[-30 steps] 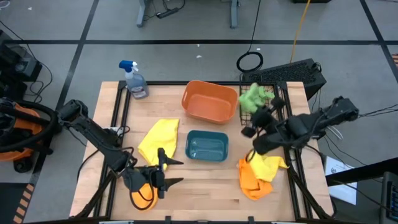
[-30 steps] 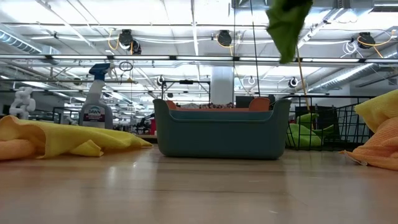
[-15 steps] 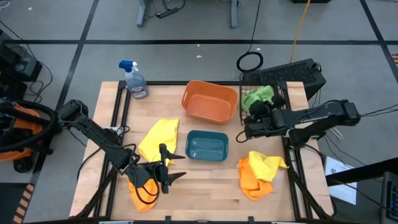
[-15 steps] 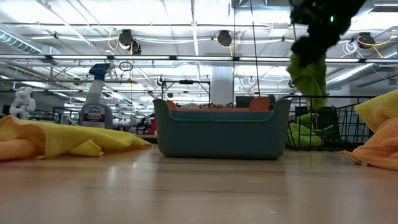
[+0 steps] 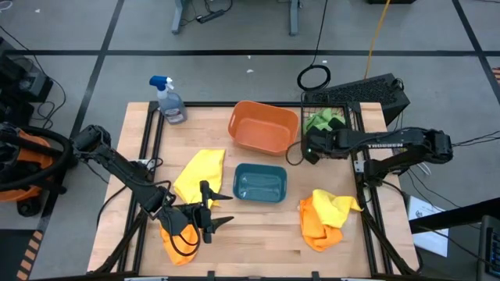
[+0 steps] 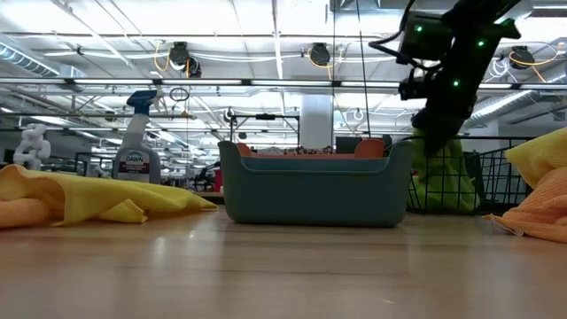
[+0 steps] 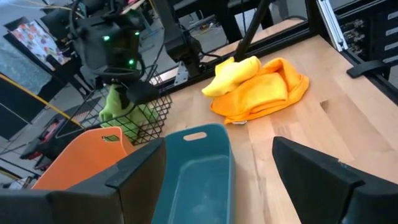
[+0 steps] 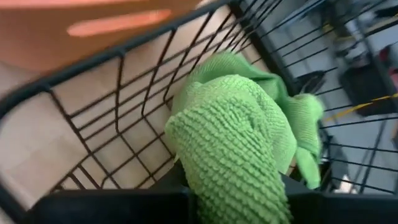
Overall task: Sort microfiber towel by color & place in baskets
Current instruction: Put the green microfiber towel into the wire basket
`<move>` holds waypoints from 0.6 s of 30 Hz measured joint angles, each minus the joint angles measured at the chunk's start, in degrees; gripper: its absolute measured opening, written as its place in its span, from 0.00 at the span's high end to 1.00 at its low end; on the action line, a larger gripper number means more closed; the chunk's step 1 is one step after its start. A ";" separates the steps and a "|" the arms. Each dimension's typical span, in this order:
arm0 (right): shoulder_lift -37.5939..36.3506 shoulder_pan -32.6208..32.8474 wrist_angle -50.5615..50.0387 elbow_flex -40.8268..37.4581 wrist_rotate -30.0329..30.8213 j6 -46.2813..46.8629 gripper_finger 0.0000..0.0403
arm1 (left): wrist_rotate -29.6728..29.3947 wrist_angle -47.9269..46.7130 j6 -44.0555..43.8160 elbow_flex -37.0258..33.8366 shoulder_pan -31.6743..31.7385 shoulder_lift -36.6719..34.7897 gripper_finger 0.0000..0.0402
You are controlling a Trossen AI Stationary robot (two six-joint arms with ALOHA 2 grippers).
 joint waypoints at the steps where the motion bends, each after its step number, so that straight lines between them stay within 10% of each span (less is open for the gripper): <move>1: 0.00 -1.24 0.79 0.00 -1.69 -1.34 0.90 | 0.10 0.00 0.02 0.00 0.00 0.00 0.25; 9: 0.00 -10.62 4.51 0.00 -15.47 -8.47 0.89 | 0.23 -0.27 0.00 0.00 0.00 0.00 0.25; 18: 0.00 -13.74 4.78 0.00 -15.84 -7.48 0.71 | 0.41 -0.76 -0.03 0.00 0.00 0.00 0.25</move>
